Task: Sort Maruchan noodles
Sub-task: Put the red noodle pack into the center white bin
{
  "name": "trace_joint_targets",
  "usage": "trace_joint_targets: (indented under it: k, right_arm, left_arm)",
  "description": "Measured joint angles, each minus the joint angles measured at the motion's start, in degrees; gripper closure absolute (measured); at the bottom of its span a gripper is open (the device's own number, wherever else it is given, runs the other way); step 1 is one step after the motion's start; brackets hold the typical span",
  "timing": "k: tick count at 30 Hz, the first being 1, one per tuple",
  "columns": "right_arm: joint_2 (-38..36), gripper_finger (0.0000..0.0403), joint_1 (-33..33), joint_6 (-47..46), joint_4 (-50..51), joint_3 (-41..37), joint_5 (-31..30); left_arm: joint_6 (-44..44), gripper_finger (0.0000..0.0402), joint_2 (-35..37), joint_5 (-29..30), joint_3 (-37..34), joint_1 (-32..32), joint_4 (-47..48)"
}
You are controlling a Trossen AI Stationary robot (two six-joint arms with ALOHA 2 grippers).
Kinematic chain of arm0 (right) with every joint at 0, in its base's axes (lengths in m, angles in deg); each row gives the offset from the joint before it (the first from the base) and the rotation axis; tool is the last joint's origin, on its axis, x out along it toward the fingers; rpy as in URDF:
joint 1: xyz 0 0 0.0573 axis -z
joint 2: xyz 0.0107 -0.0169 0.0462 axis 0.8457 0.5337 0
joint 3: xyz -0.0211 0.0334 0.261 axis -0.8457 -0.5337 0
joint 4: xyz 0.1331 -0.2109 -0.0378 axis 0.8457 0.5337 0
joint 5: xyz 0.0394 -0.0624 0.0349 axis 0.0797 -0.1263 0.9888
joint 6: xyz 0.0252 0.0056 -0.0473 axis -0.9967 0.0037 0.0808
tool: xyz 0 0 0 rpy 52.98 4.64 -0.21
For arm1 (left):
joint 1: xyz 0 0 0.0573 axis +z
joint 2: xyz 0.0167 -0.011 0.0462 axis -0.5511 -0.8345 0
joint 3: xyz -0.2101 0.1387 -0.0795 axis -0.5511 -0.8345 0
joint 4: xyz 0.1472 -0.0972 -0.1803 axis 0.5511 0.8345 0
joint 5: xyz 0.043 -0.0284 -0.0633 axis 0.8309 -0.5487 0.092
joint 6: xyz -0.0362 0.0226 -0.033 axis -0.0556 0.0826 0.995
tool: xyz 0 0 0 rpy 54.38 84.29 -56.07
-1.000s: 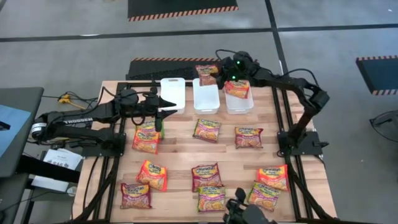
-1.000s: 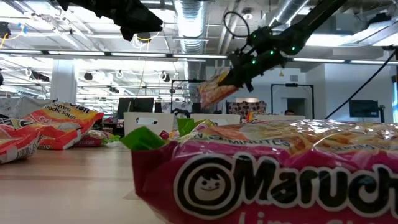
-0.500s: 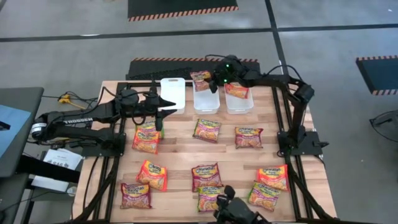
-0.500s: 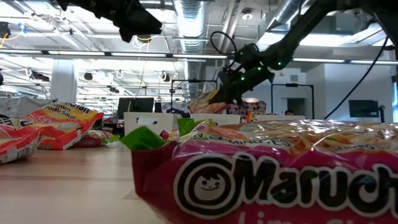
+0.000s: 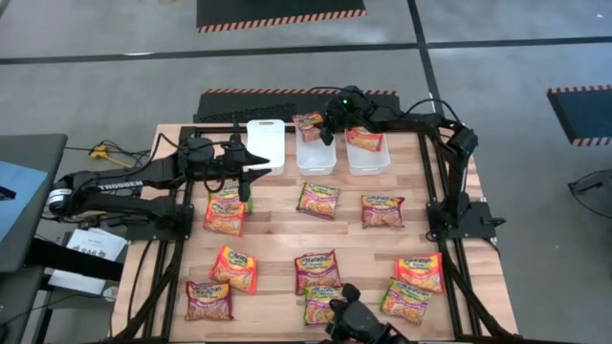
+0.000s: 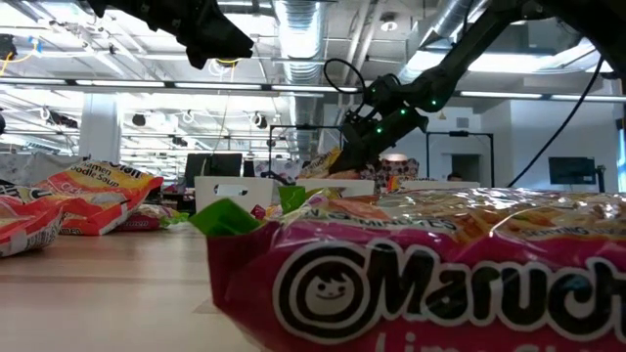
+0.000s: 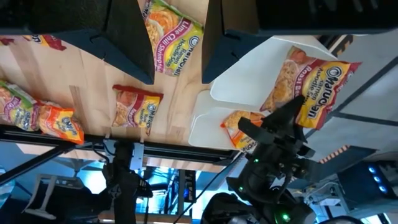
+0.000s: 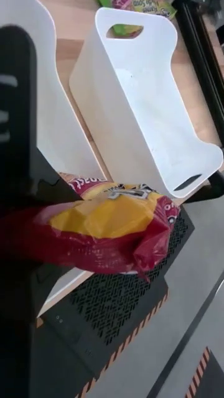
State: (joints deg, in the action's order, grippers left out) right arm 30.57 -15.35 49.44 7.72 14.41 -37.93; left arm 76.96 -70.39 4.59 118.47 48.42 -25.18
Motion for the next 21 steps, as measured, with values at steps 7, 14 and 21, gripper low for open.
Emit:
trace_joint_targets:
  k: [7,14,21]
  right_arm:
    - [0.00,0.0264,-0.40,-0.02,0.28,0.00,-2.13]
    - [0.00,0.0208,-0.46,-0.20,0.45,0.06,-6.05]
    - [-0.35,0.0182,-0.37,3.17,10.07,4.72,-10.46]
  left_arm:
    - [-0.02,0.0280,0.00,-0.02,-0.01,0.00,0.00]
    - [-0.04,0.0280,-0.01,-0.02,-0.01,0.00,0.02]
    - [1.09,0.0280,-0.01,-0.15,-0.03,0.00,1.88]
